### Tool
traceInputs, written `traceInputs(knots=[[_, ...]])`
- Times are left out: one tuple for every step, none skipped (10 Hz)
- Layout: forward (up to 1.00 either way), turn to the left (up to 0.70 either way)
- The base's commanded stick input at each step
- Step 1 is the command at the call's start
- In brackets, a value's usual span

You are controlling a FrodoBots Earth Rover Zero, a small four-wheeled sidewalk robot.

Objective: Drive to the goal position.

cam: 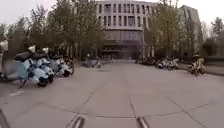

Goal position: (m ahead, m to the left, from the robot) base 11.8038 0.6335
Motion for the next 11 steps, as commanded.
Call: traceInputs(knots=[[0.70, 0.00], [0.70, 0.00], [0.70, 0.00], [0.70, 0.00], [0.70, 0.00], [0.70, 0.00], [0.70, 0.00], [0.70, 0.00], [0.70, 0.00], [0.70, 0.00], [0.70, 0.00]])
